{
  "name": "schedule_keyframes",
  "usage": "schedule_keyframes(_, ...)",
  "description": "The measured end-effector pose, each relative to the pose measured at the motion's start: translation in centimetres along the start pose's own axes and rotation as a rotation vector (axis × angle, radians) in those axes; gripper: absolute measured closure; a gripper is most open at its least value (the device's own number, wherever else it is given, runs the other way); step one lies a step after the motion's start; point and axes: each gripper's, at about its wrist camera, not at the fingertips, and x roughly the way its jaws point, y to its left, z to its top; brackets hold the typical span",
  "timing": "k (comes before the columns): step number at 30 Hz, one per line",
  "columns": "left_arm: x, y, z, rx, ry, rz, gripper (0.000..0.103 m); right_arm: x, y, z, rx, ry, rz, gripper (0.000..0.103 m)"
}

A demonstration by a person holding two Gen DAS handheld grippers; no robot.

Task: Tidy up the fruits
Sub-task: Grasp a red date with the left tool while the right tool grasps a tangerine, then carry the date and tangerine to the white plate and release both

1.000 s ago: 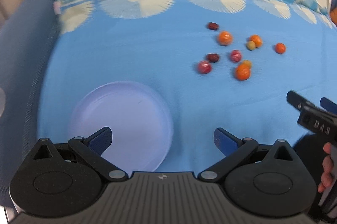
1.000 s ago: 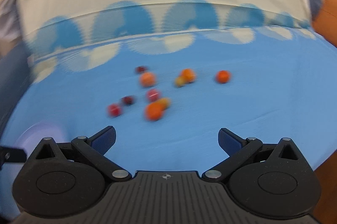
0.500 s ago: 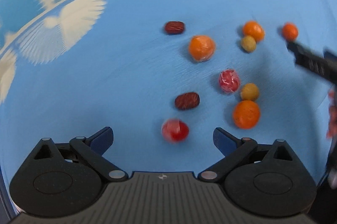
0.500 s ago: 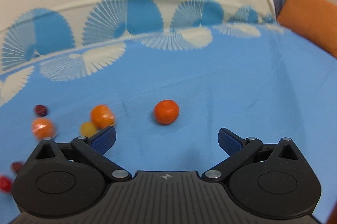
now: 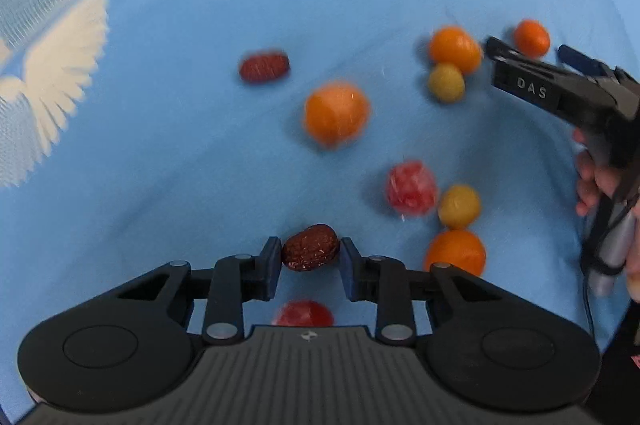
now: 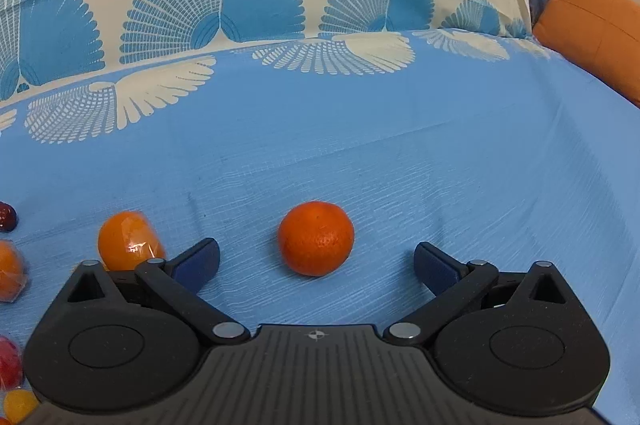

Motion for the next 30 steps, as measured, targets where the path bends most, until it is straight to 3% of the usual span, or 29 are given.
schedule_keyframes(1,-0.4,-0.1,0.0,0.006,-0.027,0.007,0.069,-0.4,0.0,0.0,0.004,-0.026,-0.005,0.030)
schedule_keyframes(2,-0.8,-0.1,-0.1,0.001,-0.043,0.006,0.069,-0.8,0.1,0.1,-0.010,-0.050,-0.012,0.065)
schedule_keyframes(3,-1.3,0.0,-0.3,-0.016,-0.051,0.004,0.069,-1.2,0.1,0.3,-0.029,-0.062,-0.007,0.067)
schedule_keyframes(5,-2.7,0.4,-0.9,-0.070,-0.070,-0.003,0.069,-1.4,-0.7,0.4,0.010,-0.058,0.012,0.067)
schedule_keyframes(7,-5.1,1.0,-2.2,-0.129,-0.102,0.006,0.069,-2.3,-1.5,0.8,0.030,-0.066,-0.024,0.067)
schedule_keyframes(12,-12.3,1.7,-8.4,-0.255,-0.154,0.039,0.069,-9.2,-3.7,2.7,0.088,-0.195,-0.032,0.067)
schedule_keyframes(16,-17.3,1.2,-14.9,-0.339,-0.136,0.112,0.069,-17.5,-4.1,1.0,0.059,-0.211,0.110,0.067)
schedule_keyframes(24,-24.2,1.6,-26.7,-0.517,-0.144,0.180,0.069,-30.4,0.1,-5.0,-0.068,-0.037,0.470,0.067)
schedule_keyframes(30,-27.4,0.8,-33.8,-0.607,-0.195,0.224,0.069,-38.0,5.1,-6.4,-0.251,-0.076,0.684,0.067)
